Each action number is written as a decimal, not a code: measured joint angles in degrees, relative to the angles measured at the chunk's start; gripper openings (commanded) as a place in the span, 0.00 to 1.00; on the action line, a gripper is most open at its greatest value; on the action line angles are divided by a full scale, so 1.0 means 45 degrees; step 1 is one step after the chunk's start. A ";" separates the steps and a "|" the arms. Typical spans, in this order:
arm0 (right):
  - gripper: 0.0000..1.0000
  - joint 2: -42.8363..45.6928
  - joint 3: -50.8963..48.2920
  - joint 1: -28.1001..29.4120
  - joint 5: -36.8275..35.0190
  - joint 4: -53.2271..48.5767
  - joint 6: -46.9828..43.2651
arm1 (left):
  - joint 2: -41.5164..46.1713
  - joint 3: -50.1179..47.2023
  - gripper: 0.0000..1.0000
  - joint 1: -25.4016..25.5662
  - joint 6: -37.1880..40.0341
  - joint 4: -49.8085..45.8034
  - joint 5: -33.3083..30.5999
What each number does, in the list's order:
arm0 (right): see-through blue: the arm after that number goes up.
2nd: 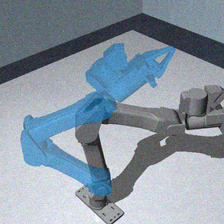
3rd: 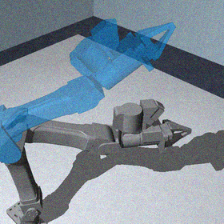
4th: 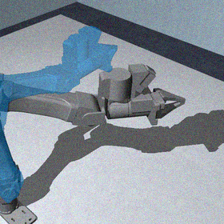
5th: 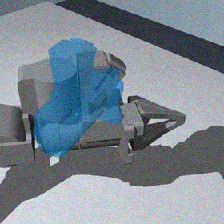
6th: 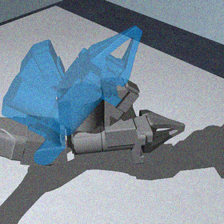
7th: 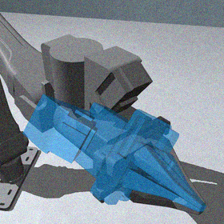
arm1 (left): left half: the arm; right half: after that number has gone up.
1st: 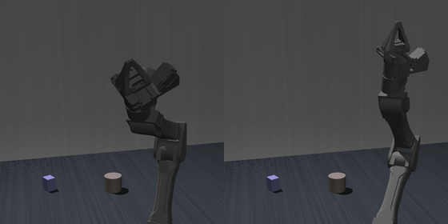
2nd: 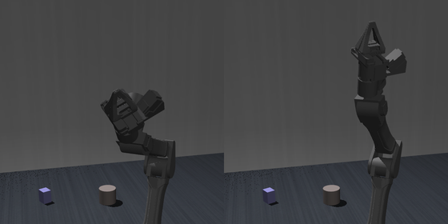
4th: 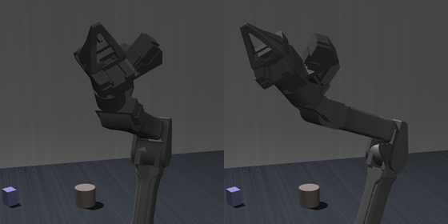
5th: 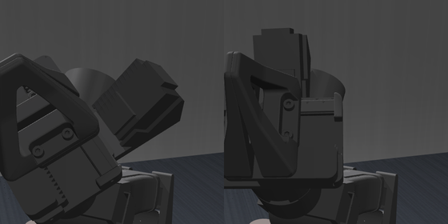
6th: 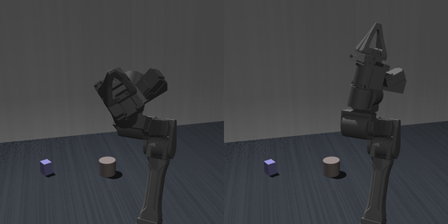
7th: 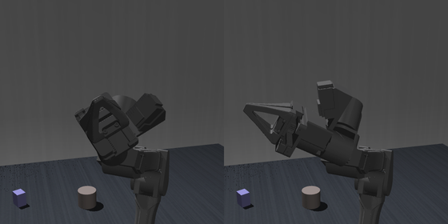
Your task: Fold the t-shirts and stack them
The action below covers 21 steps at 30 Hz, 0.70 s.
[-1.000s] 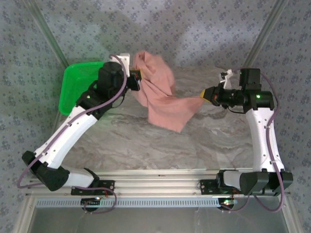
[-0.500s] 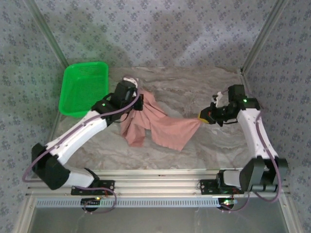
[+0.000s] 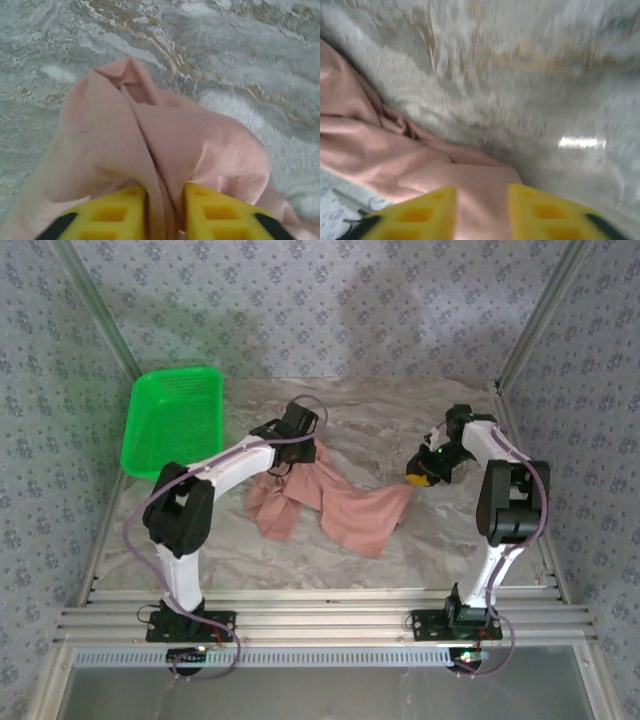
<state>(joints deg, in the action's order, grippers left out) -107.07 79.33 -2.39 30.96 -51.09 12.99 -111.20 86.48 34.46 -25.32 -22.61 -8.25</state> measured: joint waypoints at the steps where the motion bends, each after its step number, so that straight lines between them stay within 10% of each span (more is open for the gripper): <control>1: 0.60 0.0219 -0.0005 0.0000 -0.0107 0.0155 0.0112 | -0.0005 0.0155 0.72 -0.0053 -0.0136 -0.0039 0.0092; 5: 0.74 0.3021 -0.0976 0.0010 -0.0393 0.0699 0.0942 | 0.0607 0.0520 0.87 -0.0330 -0.0816 -0.0413 0.0612; 12: 0.52 1.0433 -0.6649 0.2861 0.0039 0.1700 0.5100 | 0.5275 -0.1870 0.88 -0.0724 -0.1914 -0.1316 0.2089; 21: 0.45 0.9816 -1.1351 0.6547 -0.0894 0.5051 0.9918 | 0.9379 -0.7757 0.88 -0.1870 -0.3419 -0.2152 0.3609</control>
<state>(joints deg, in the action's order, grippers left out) -62.89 28.25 27.07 26.94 -28.36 57.63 -68.99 51.57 26.04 -40.71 -32.29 7.99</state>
